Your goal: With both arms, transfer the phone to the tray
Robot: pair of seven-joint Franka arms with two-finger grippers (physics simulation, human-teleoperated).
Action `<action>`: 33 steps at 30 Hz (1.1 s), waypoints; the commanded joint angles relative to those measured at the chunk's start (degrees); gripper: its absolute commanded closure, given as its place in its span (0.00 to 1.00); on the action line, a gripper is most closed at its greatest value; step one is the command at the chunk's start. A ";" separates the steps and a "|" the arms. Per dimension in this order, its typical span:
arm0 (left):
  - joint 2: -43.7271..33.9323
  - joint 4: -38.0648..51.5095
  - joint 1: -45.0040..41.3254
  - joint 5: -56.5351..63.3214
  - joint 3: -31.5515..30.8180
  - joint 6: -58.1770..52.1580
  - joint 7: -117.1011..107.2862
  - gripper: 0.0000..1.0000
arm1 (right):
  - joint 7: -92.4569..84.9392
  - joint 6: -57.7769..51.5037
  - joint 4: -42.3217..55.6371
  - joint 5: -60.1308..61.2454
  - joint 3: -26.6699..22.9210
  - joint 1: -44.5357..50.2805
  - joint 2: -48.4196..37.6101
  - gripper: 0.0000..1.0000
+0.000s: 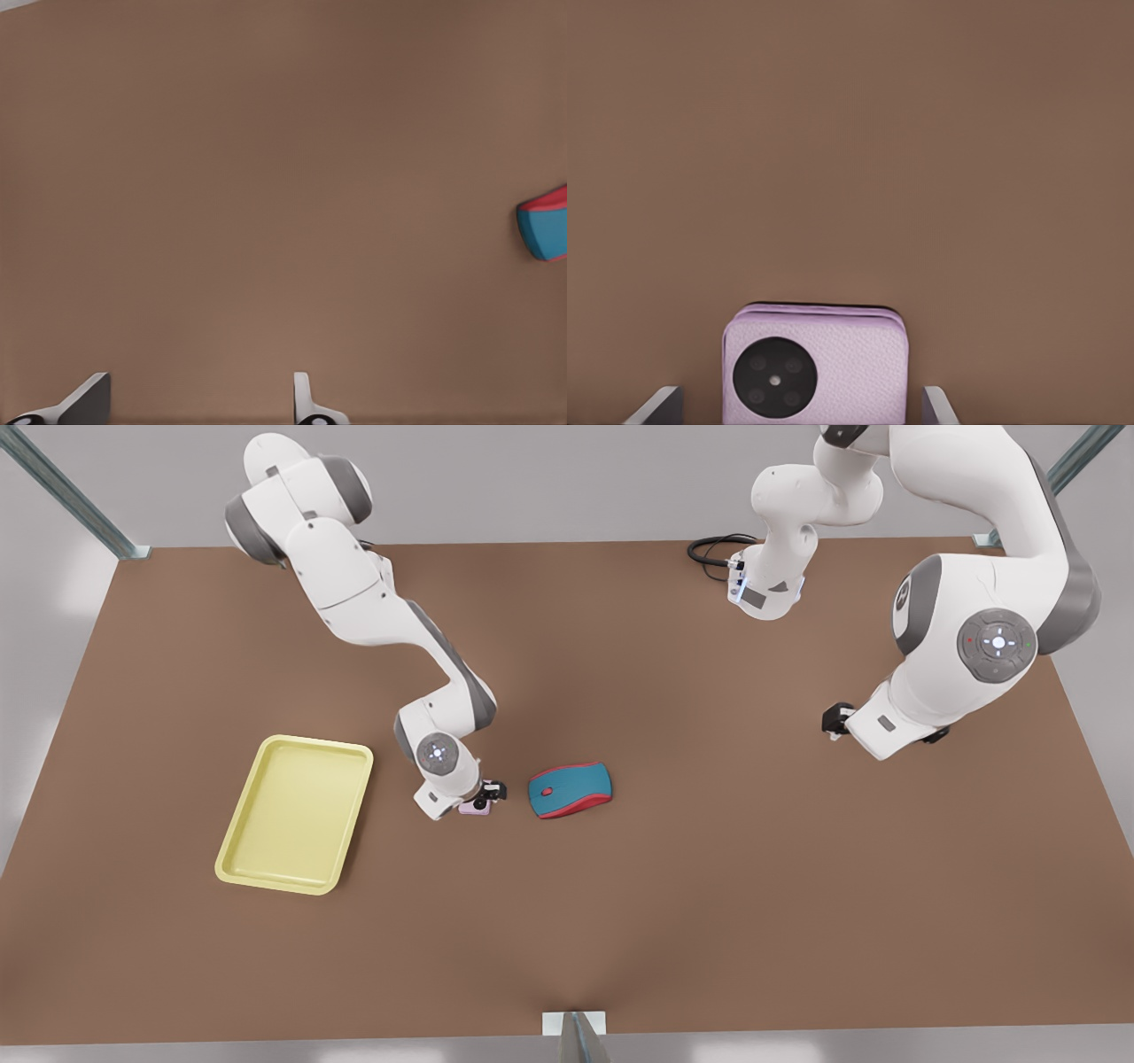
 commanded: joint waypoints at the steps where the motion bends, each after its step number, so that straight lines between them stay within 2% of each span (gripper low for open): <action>1: 0.02 0.04 0.06 0.03 -0.01 0.06 1.54 0.00 | -7.74 1.37 0.01 0.08 0.02 0.01 0.51 0.00; 10: 0.55 0.04 0.06 0.03 0.08 -0.03 1.46 0.00 | -7.48 2.34 -1.05 0.08 0.02 0.36 0.51 0.00; 12: 0.55 0.04 0.06 0.03 0.17 -0.03 1.46 0.00 | -7.65 2.34 -1.05 0.08 0.02 0.28 0.51 0.09; 15: 0.55 0.04 0.06 0.03 0.17 -0.03 1.46 0.00 | -7.74 2.34 -1.49 0.08 0.02 0.28 0.42 0.15; 18: 0.55 0.04 0.06 0.03 0.17 -0.03 1.46 0.00 | -7.74 2.34 -1.40 0.08 0.02 0.28 0.42 0.17; 22: 0.55 0.04 0.06 0.03 0.17 -0.03 1.46 0.00 | -7.74 1.99 -1.14 0.08 0.02 0.28 0.34 0.26; 33: 0.46 0.04 -0.03 0.03 0.17 -0.03 1.46 0.00 | -11.87 -1.00 -1.84 0.08 -0.16 -2.36 -2.65 0.27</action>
